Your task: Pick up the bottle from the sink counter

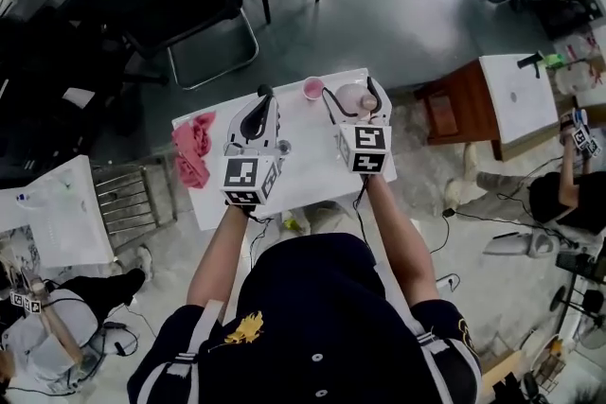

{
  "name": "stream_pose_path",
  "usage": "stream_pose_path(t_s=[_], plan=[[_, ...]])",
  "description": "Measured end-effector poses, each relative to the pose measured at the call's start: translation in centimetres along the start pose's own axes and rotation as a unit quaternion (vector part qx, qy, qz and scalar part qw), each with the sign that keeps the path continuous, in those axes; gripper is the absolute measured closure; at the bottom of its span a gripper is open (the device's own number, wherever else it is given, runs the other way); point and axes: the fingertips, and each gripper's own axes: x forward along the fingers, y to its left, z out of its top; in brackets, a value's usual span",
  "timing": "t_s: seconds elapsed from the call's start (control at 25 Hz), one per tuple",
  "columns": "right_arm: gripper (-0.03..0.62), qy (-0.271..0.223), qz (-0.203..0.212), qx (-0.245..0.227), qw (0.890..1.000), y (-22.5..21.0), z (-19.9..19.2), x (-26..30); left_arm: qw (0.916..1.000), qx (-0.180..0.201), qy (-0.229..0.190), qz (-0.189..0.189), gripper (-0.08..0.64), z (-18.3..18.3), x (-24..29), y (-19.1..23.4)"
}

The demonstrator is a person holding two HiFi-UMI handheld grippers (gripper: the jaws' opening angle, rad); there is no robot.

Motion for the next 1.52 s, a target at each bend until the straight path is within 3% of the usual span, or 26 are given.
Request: stream_pose_path(t_s=[0.44,1.04,1.52], plan=[[0.156,-0.024,0.060,-0.031,0.997,7.3,5.4,-6.5,0.9990,0.011,-0.026,0.033,0.541,2.9,-7.2,1.8],[0.156,-0.041,0.093,-0.029,0.994,15.7,6.1,-15.1,0.9967,0.021,-0.055,0.056,0.541,3.9,-18.3,1.8],[0.156,-0.037,0.109,-0.026,0.993,17.9,5.0,-18.4,0.9963,0.036,-0.055,0.055,0.541,4.0,-21.4,-0.3]])
